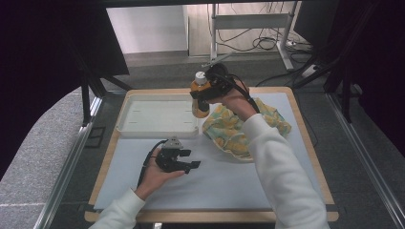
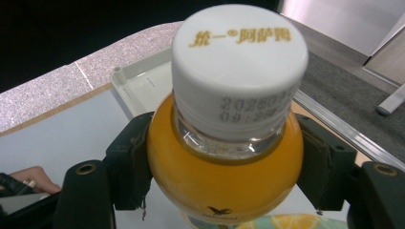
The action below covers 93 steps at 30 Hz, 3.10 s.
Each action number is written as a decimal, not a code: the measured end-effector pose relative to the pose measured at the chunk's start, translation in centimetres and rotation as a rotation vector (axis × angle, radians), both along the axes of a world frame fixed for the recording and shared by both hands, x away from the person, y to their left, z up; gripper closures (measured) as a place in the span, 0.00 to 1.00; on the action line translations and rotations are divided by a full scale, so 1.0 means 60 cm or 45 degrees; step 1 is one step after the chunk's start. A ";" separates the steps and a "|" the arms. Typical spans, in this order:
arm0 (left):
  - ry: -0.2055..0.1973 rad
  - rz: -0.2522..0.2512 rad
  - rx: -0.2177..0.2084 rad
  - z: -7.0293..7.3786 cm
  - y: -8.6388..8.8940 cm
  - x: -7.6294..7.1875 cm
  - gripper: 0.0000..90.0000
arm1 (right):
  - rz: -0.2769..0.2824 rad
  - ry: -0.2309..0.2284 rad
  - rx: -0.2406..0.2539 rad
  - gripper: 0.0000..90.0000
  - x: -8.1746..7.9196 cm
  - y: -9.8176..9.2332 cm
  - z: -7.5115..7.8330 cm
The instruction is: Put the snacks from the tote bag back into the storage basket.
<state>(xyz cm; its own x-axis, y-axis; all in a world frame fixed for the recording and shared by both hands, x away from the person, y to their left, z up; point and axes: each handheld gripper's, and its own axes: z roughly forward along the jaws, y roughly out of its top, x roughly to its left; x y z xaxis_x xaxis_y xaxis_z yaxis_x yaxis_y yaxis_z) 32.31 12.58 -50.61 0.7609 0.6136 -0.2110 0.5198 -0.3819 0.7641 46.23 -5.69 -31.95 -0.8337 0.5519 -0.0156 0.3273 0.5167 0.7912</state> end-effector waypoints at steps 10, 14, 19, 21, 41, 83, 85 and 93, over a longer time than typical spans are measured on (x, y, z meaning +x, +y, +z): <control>-0.011 -0.010 0.013 -0.001 0.000 0.000 0.39 | 0.012 0.032 -0.019 0.34 0.017 0.037 -0.028; -0.011 -0.006 0.010 0.000 0.002 0.000 0.39 | 0.011 0.043 -0.030 0.34 0.023 0.049 -0.041; -0.006 0.025 -0.012 0.003 0.011 0.003 0.39 | 0.010 0.065 -0.039 0.34 0.033 0.064 -0.058; 0.011 0.028 -0.042 0.003 0.014 0.005 0.39 | 0.011 0.070 -0.047 0.34 0.035 0.071 -0.066; 0.003 0.004 0.010 -0.002 0.004 0.000 0.39 | -0.045 0.122 -0.105 0.34 0.059 0.114 -0.125; 0.011 -0.004 0.020 -0.004 0.005 0.000 0.40 | -0.066 0.142 -0.116 0.21 0.034 0.084 -0.148; 0.010 -0.003 0.019 -0.005 0.004 0.000 0.39 | -0.069 0.128 -0.108 0.21 0.028 0.072 -0.141; 0.013 -0.002 0.032 -0.009 0.002 -0.001 0.39 | -0.076 0.101 -0.073 0.23 0.006 0.019 -0.125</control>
<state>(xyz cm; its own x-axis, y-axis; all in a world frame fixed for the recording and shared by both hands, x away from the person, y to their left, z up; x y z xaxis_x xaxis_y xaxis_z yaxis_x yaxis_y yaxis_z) 32.23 12.71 -51.14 0.7600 0.6174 -0.2030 0.5267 -0.4021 0.7489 46.58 -4.55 -39.47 -0.7991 0.6009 0.0157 0.4191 0.5382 0.7312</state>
